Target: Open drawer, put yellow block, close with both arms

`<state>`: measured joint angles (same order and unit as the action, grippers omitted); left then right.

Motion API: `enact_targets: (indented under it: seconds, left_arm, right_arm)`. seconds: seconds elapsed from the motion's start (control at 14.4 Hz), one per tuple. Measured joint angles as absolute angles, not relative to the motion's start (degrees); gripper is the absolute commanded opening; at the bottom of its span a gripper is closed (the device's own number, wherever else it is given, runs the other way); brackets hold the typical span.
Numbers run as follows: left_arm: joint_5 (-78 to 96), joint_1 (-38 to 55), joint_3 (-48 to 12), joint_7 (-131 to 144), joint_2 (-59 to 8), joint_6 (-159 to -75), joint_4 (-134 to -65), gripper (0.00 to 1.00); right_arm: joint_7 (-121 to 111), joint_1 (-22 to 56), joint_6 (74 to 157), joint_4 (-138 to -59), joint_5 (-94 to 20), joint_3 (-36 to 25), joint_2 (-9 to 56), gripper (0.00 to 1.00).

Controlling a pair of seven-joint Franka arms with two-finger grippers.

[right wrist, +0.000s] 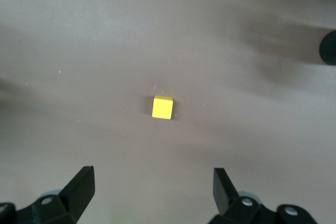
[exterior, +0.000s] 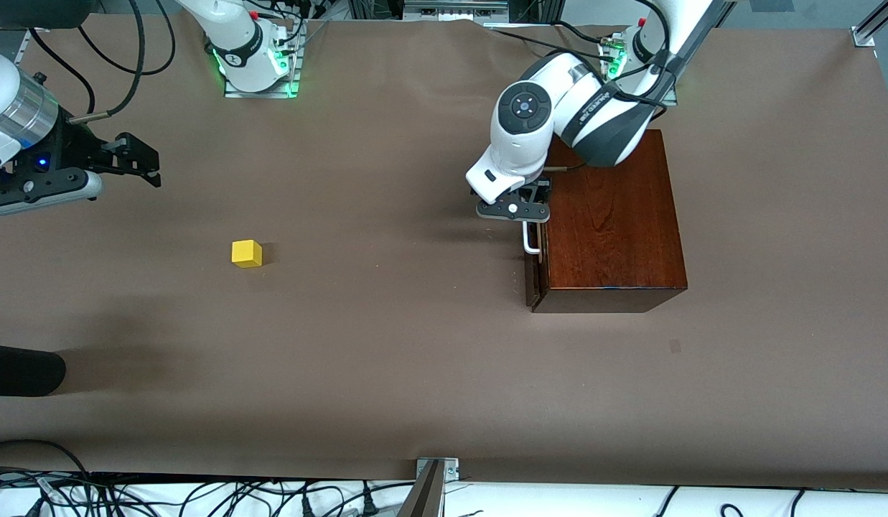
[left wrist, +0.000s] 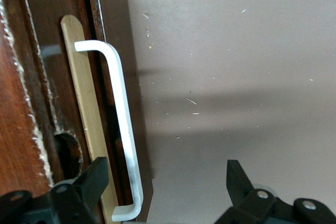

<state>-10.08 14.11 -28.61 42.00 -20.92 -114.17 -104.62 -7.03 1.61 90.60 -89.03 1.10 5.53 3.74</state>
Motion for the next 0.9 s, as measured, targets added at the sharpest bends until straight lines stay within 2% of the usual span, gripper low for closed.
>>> enact_targets:
  seconds: [0.42,0.62,0.9]
  left_arm:
    - [-19.2,17.1,-28.7,48.8,-24.0,-116.1,-105.7,1.0]
    - [-21.1,17.2,-28.7,50.8,-25.6,-117.3,-105.9,1.0]
    - [-22.5,17.3,-28.6,52.6,-27.0,-118.8,-105.8,1.0]
  right_arm:
    - [-7.0,1.6,91.5,-91.0,1.1,5.4,7.9,1.0]
    - [-5.8,1.6,101.0,-97.4,1.1,5.3,10.0,1.0]
    - [-3.1,1.6,118.2,-110.1,1.1,5.3,10.6,1.0]
